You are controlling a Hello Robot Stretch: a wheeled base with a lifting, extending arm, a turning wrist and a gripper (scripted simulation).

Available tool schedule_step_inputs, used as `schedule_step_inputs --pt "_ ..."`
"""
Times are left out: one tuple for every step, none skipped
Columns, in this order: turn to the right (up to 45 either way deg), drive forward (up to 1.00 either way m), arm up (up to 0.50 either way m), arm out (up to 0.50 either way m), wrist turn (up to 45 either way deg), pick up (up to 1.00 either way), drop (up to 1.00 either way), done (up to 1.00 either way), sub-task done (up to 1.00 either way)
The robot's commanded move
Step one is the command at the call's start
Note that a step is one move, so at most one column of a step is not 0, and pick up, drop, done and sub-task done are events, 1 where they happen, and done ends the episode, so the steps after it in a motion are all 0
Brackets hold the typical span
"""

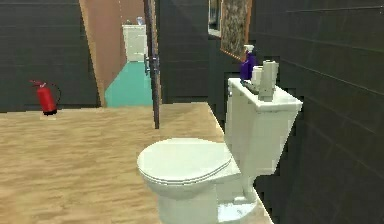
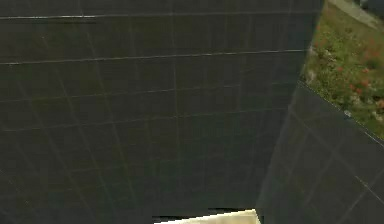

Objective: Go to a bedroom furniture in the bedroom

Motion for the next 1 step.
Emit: schedule_step_inputs --pt "-45.0 0.0 0.0 0.0 0.0 0.0 0.0 0.0 0.0"
